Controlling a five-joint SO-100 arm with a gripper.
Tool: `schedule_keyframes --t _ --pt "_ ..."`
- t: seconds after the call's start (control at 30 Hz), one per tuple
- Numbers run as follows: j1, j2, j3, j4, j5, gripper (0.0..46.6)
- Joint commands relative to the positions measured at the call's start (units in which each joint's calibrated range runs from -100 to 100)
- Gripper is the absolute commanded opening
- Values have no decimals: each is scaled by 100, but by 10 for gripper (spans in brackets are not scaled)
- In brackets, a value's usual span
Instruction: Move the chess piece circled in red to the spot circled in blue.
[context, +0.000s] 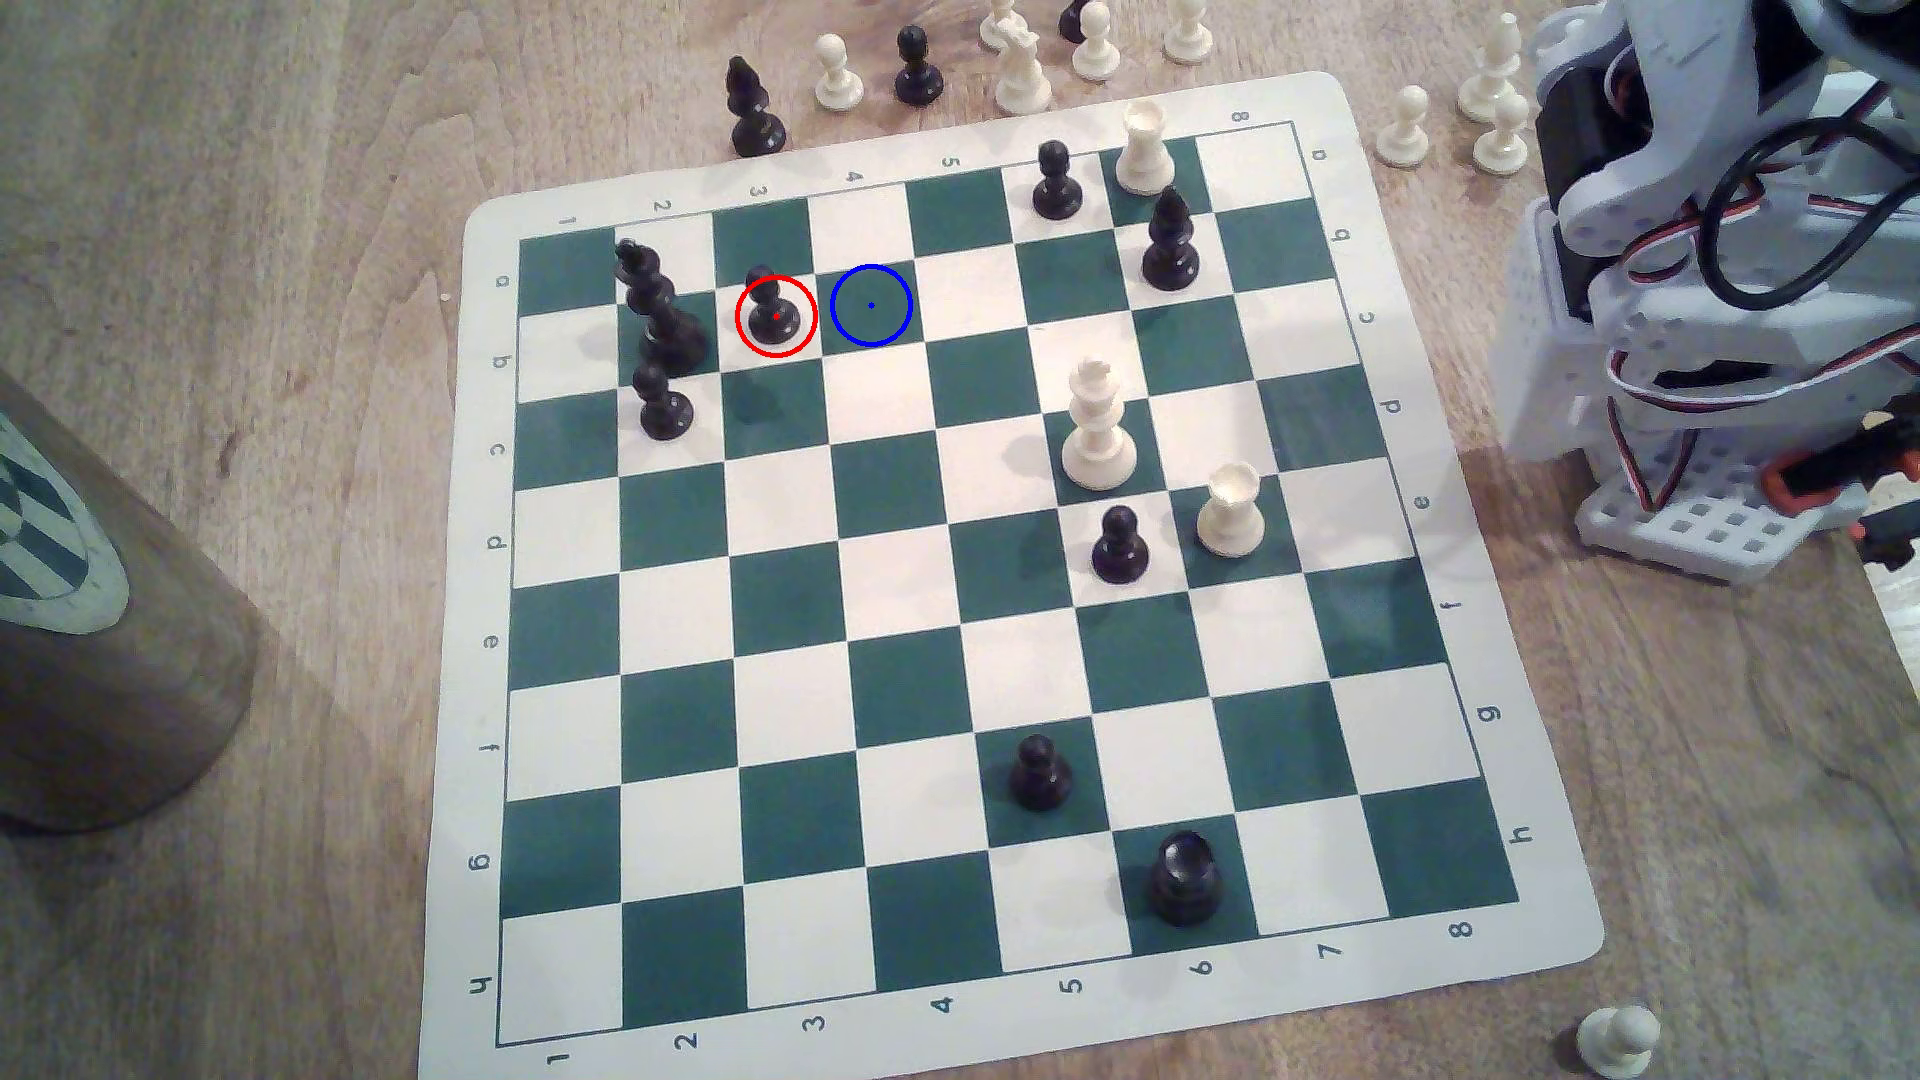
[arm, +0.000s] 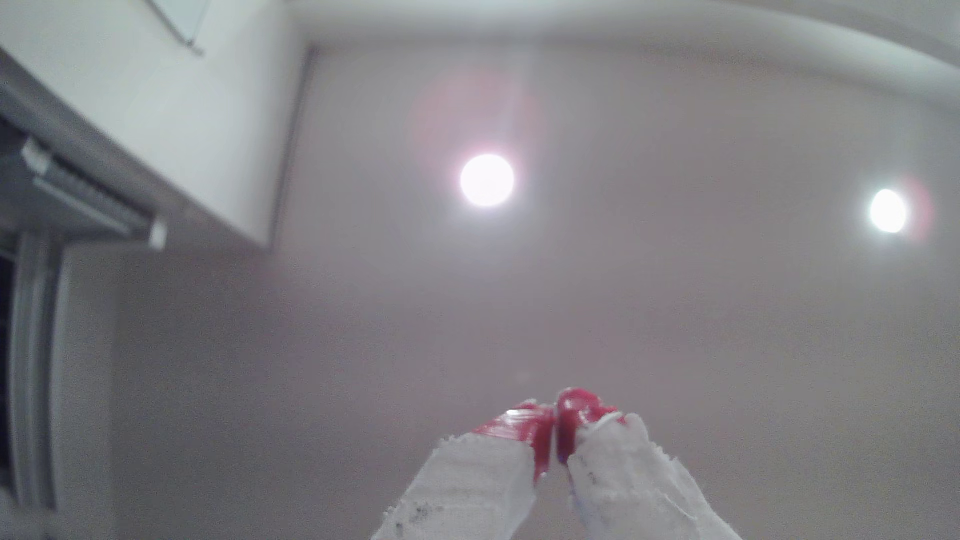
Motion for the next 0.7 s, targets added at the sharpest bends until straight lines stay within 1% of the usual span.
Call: schedule_keyframes --t 0.0,0.07,0.13,0.17,0.23,0.27,0.33,0.4,0.43,0.47,0.6,0.67 --pt "-68 22 81 -87 -24 2" --pt "-154 22 -9 175 -29 2" --pt "-154 22 -309 912 -29 2" --pt "-154 22 -798 1895 -34 2" --pt "-154 22 -1351 3025 -39 2" --pt "-154 22 -1868 4270 -39 2" --pt "-107 22 -2394 5622 -39 2" --pt "41 22 -2802 6703 -44 2" --pt "65 22 -2874 6891 -44 2" --pt "104 22 -3146 7669 -49 2" --pt "159 22 -3708 9291 -49 2" --pt "448 31 -4225 10577 -49 2"
